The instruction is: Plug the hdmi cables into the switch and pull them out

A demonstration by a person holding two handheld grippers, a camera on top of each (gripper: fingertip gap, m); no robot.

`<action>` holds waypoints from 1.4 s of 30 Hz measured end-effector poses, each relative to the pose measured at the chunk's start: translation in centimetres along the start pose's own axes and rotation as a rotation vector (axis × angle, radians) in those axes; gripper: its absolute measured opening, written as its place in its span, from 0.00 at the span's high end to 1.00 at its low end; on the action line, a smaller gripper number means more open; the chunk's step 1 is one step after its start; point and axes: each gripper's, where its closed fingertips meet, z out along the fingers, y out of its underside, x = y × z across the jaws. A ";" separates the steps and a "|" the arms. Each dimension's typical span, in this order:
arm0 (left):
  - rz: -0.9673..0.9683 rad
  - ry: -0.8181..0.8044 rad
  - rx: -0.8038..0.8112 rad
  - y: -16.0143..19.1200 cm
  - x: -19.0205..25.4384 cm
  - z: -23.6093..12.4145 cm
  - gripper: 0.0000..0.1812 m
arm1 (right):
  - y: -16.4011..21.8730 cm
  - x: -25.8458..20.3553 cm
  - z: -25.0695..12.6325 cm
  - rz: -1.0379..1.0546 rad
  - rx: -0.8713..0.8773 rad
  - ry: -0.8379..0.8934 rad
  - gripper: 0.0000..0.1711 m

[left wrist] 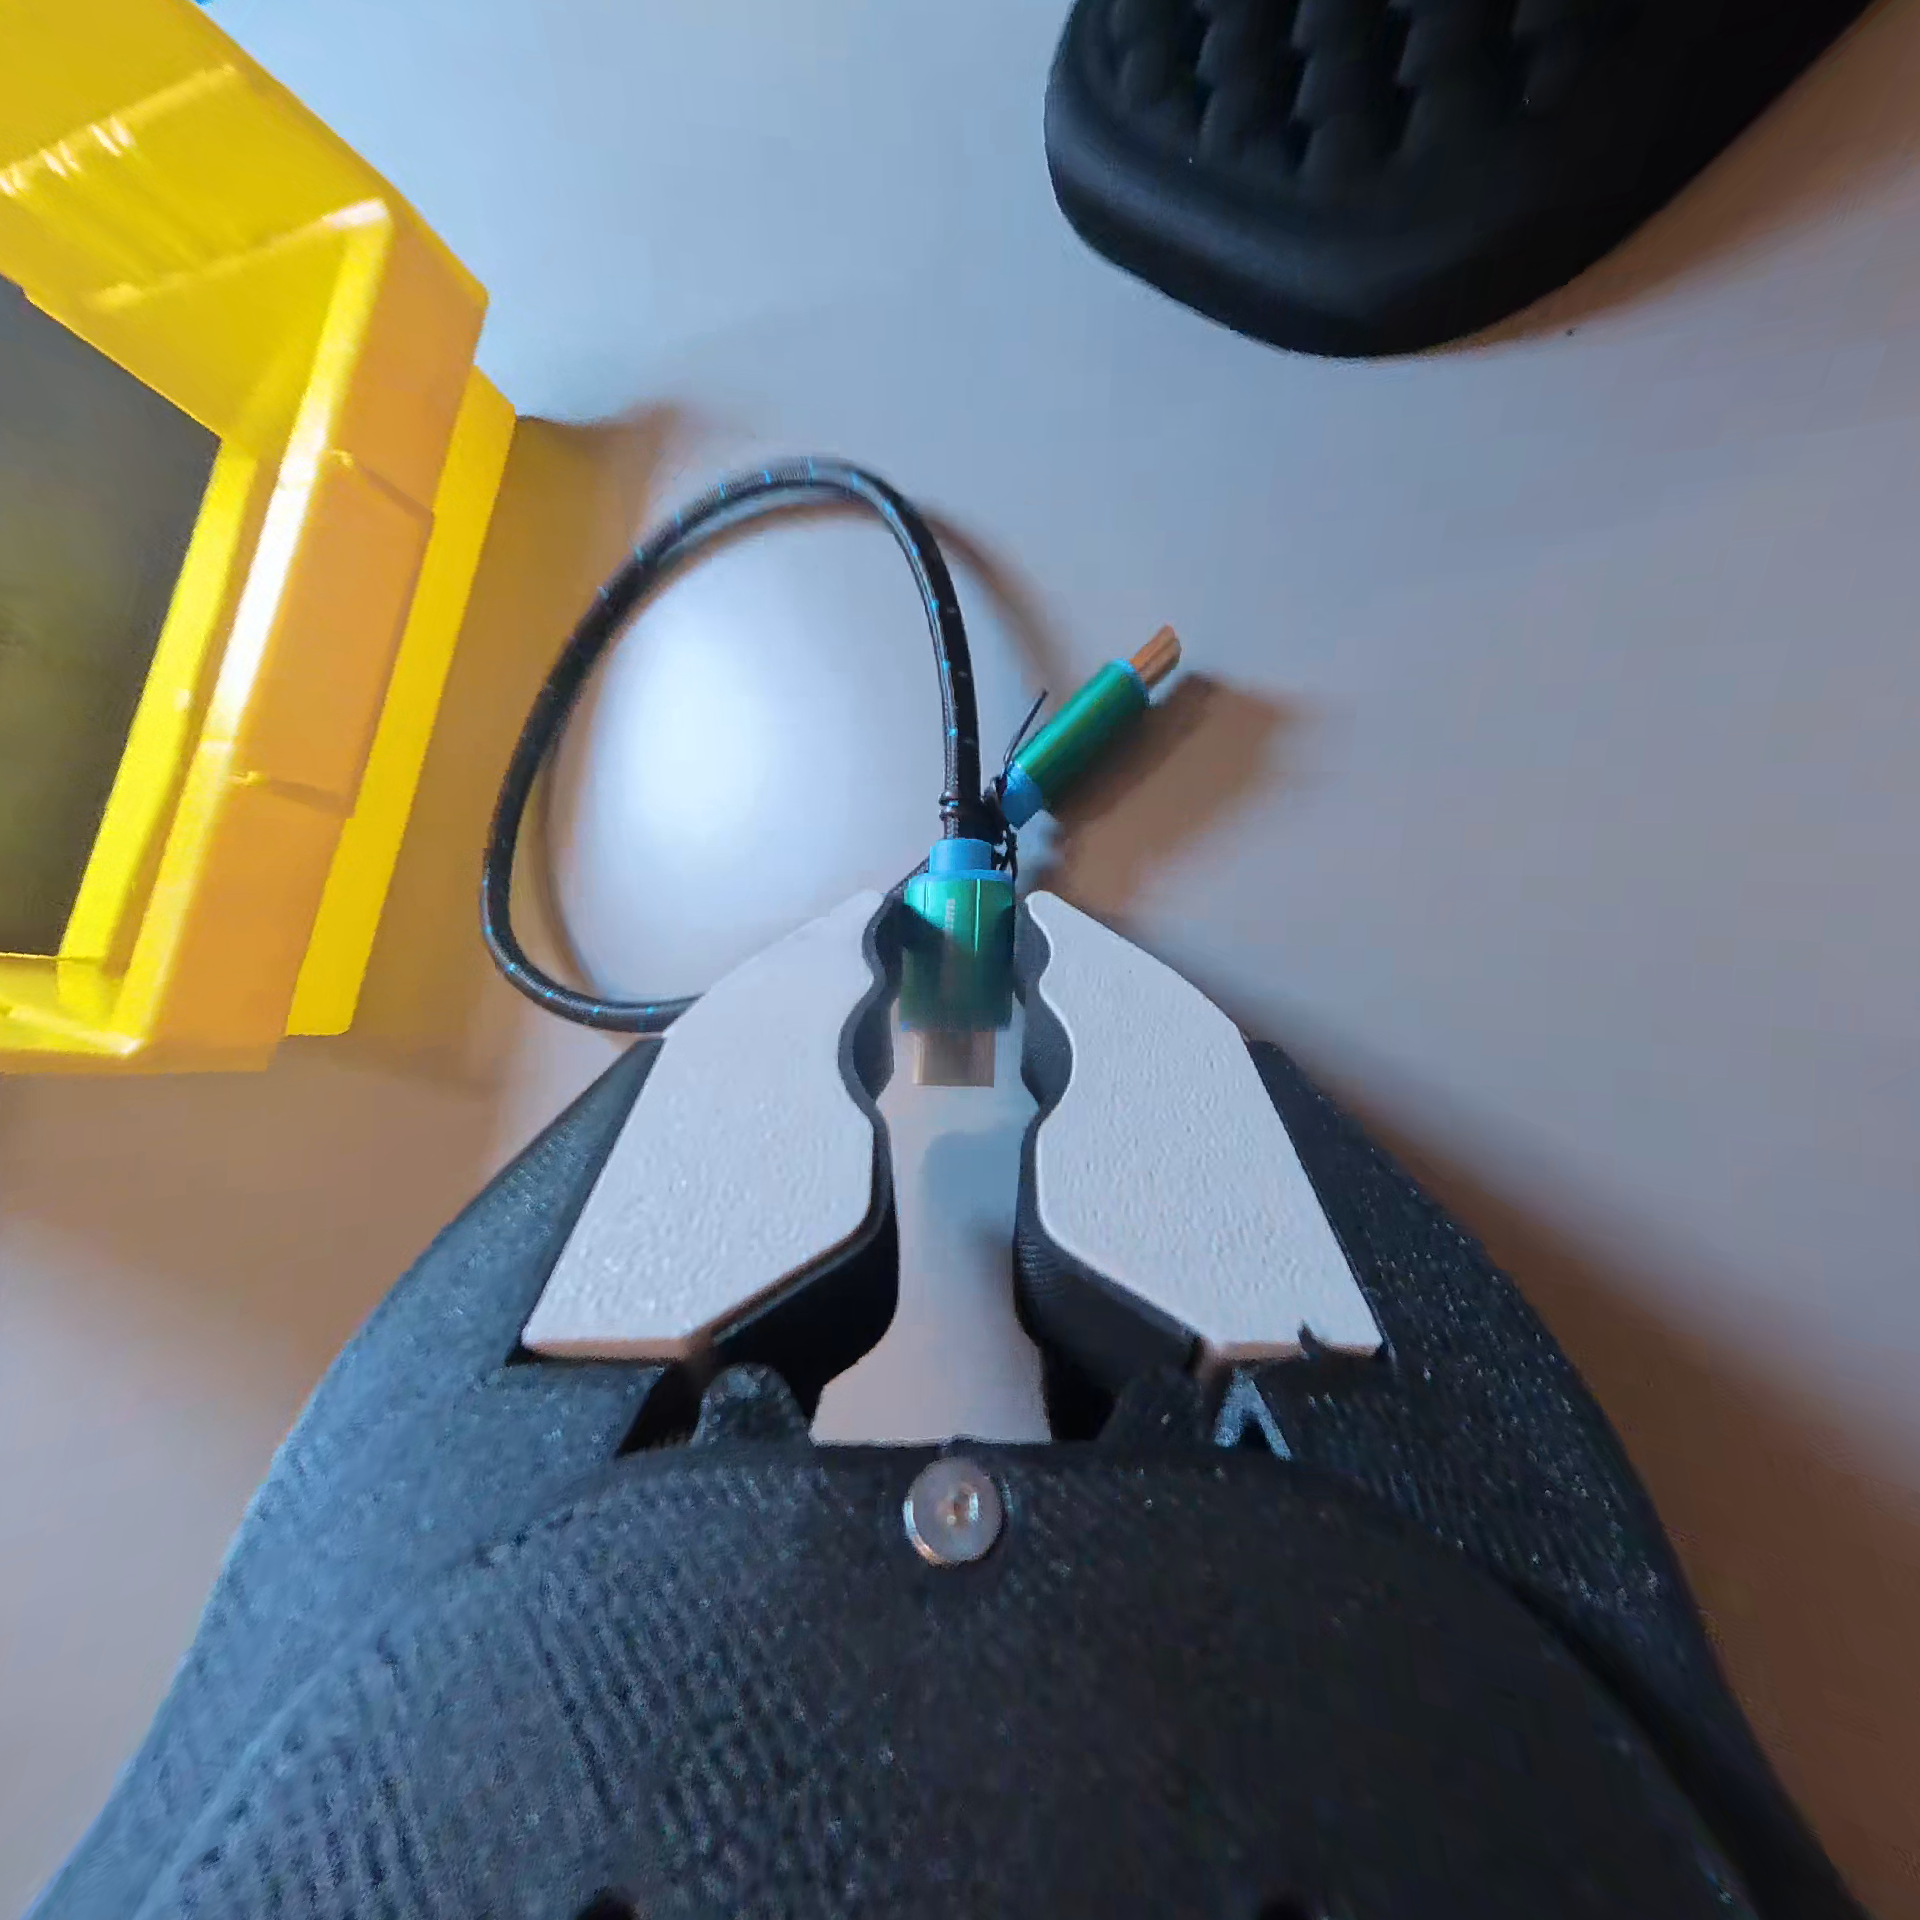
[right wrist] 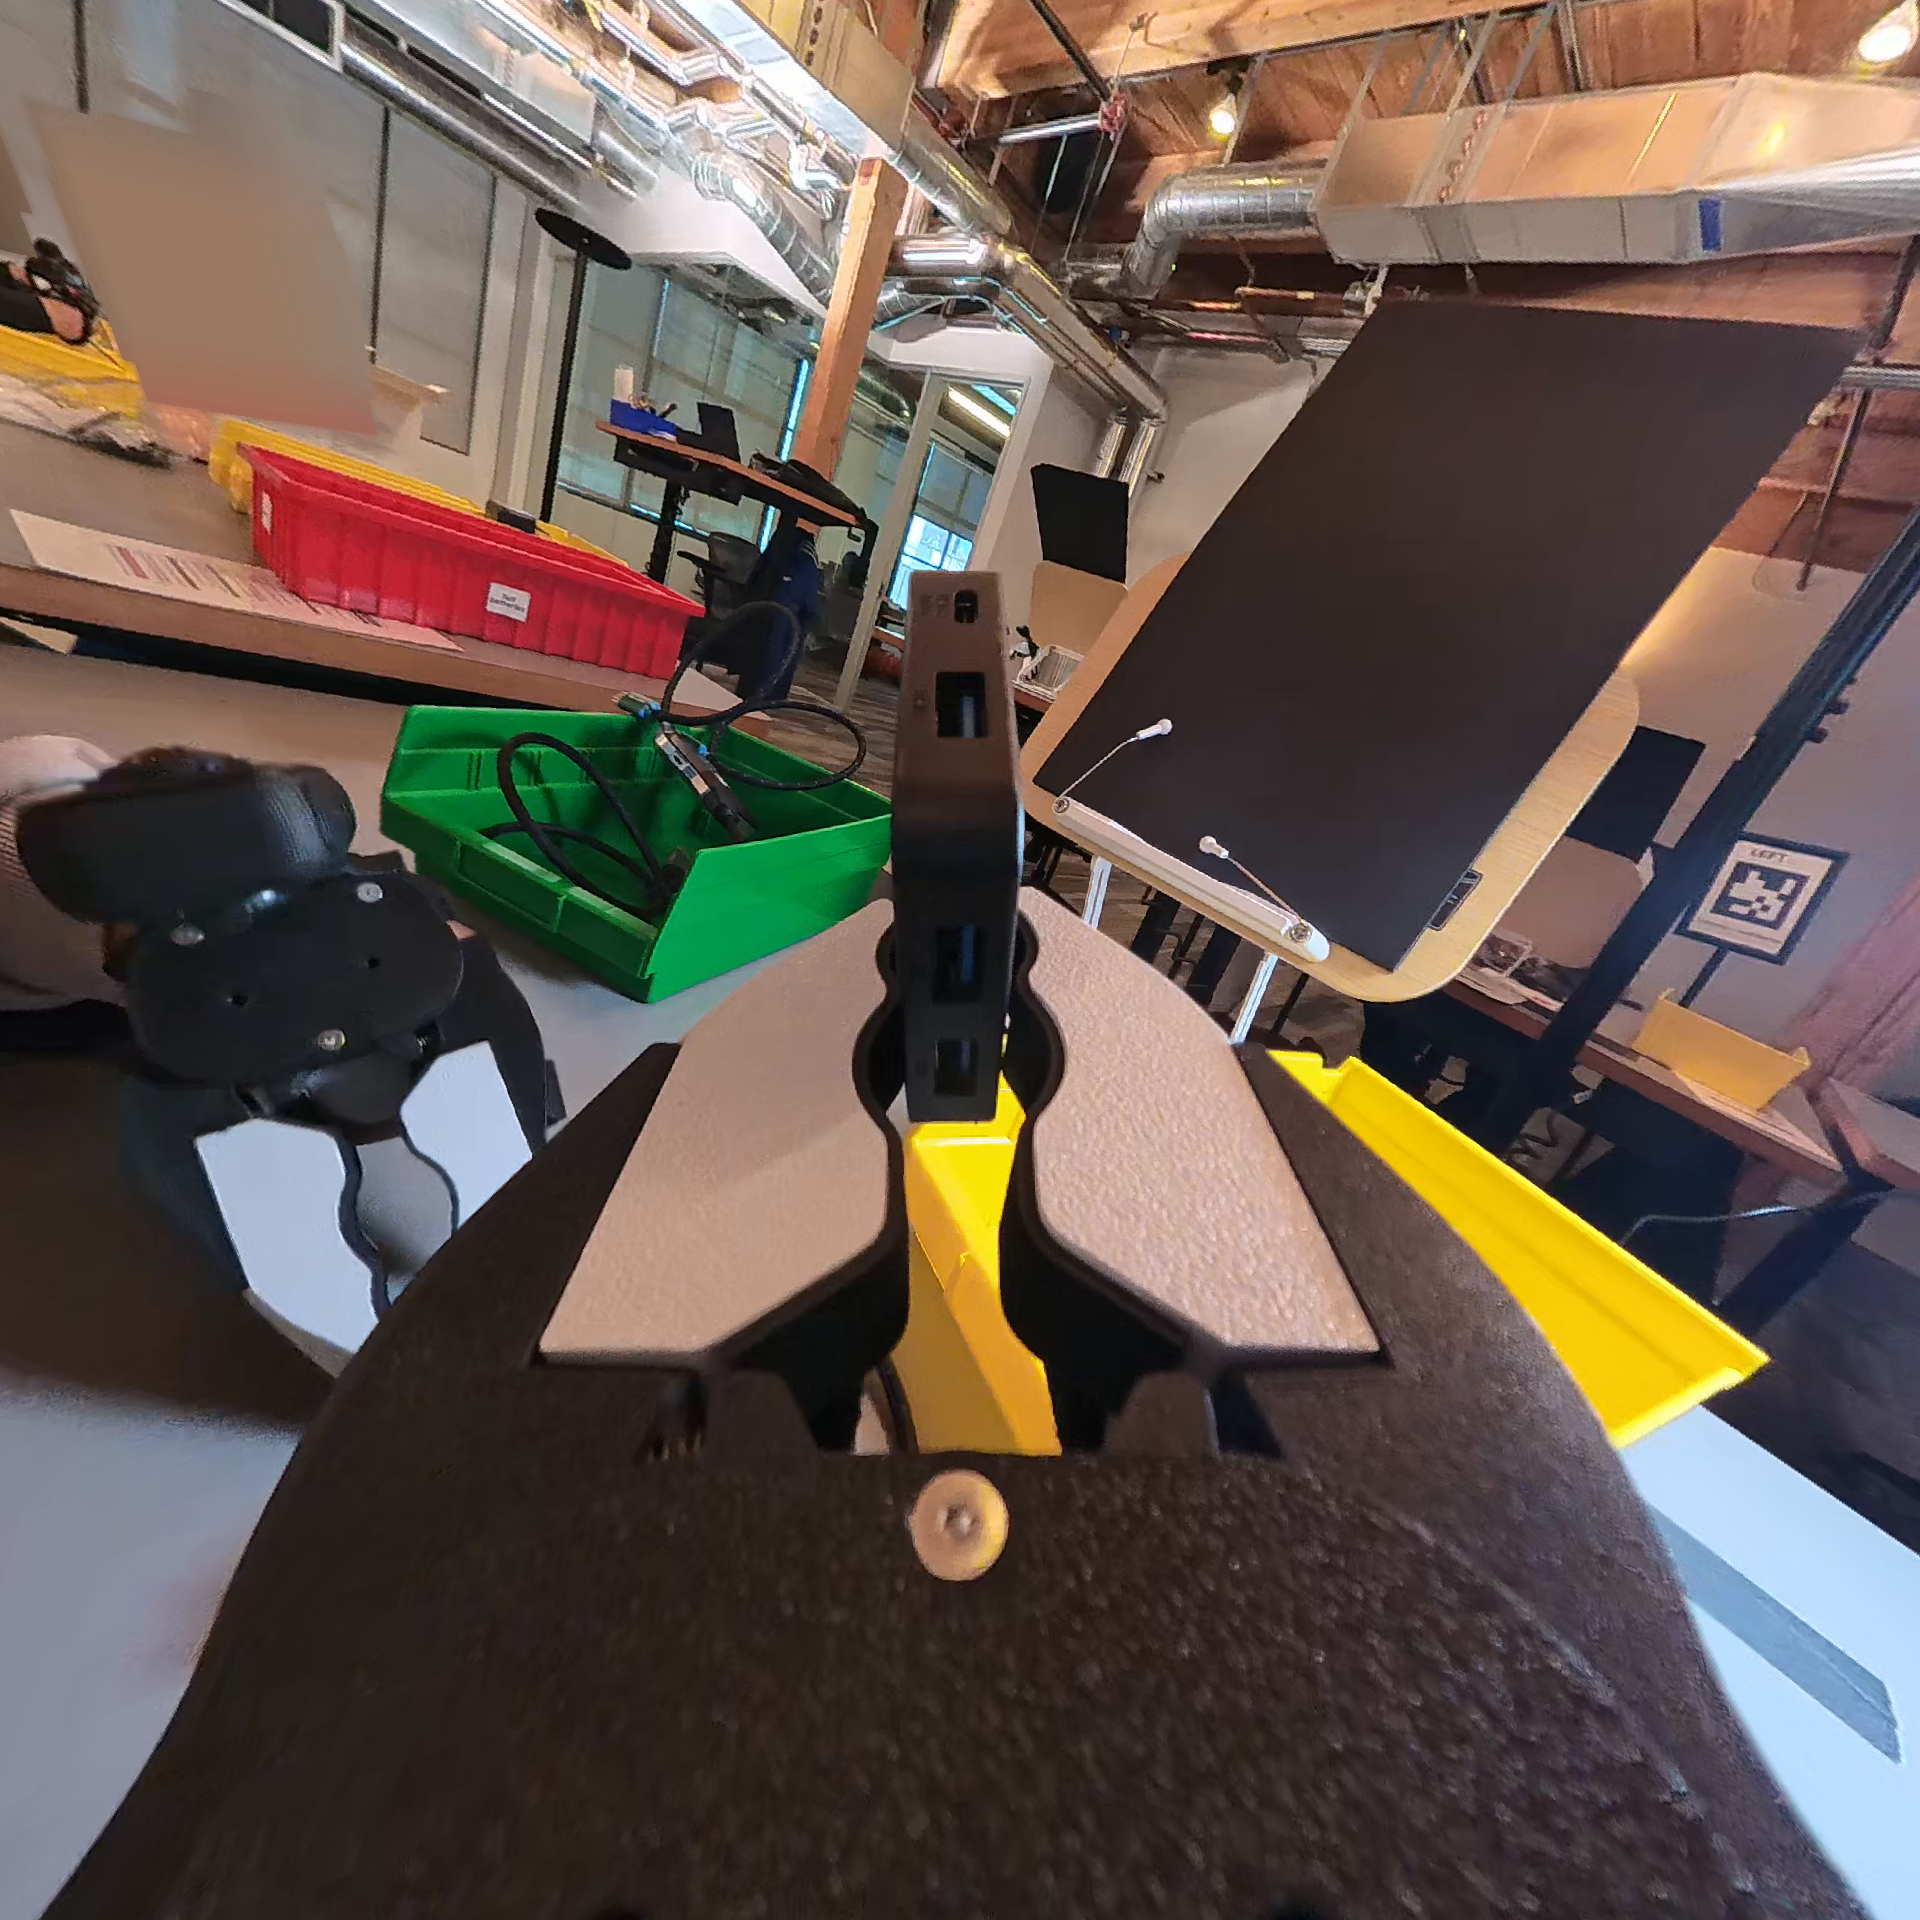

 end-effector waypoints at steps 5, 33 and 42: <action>-0.129 0.008 0.169 -2.0 -1.0 -2.9 0.89 | 1.3 0.2 0.1 0.104 -0.053 -0.035 0.91; -0.737 -0.042 0.538 -0.6 -7.5 -9.6 0.93 | -3.3 -3.4 -1.9 0.626 0.311 -0.544 0.92; -0.529 0.032 0.791 -4.7 -6.1 -13.9 0.76 | 1.7 -9.3 0.7 0.501 -0.041 -0.646 0.92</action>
